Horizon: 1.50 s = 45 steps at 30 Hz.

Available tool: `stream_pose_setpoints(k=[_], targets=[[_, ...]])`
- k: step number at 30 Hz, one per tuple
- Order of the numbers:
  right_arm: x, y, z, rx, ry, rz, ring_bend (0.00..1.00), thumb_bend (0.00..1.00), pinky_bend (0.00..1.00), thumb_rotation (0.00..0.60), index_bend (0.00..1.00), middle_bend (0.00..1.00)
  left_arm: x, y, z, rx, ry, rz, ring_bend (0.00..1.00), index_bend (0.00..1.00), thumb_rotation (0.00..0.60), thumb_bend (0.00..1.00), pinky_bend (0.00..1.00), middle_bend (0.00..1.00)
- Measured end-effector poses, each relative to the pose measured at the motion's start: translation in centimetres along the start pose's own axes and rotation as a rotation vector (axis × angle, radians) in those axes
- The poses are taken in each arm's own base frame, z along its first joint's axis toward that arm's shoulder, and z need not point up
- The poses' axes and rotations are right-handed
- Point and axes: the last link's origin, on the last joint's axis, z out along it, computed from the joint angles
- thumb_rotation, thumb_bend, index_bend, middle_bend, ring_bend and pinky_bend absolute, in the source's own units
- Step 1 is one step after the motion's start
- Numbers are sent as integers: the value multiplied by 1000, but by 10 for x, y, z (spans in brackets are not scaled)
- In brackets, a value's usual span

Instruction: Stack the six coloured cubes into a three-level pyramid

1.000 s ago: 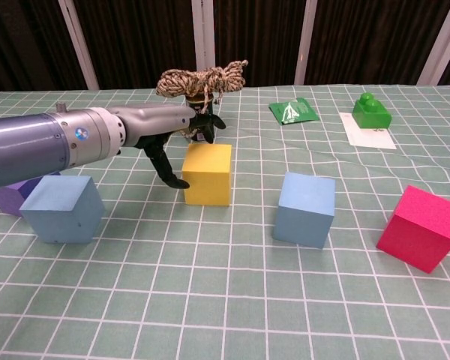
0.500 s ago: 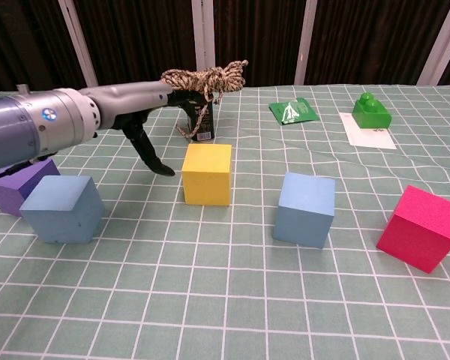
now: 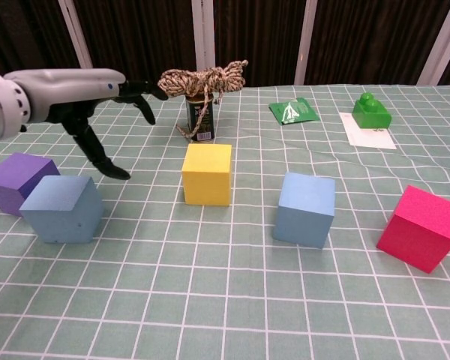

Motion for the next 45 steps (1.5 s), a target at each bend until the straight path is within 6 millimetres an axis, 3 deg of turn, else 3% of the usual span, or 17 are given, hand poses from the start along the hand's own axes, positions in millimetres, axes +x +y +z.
stream_pose_setpoints(k=[6,13,21,37,45], targets=[[1,0,0,2,7,0,0,159,0,600,0,0,-4,-12,-21,74,-41,88,0,32,600,210,28,233],[1,0,-1,6,11,1,0,160,0,600,0,0,-12,-31,-31,158,-59,131,0,32,600,210,28,233],[2,0,0,6,14,1,0,159,0,600,0,0,-22,-42,-32,195,-66,165,0,32,600,210,28,237],[1,0,2,-2,15,3,0,160,0,600,0,0,-40,-45,-25,193,-92,180,8,42,600,210,29,318],[1,0,3,-3,14,5,0,159,0,600,0,0,-44,-44,-19,184,-98,170,10,46,600,357,29,339]])
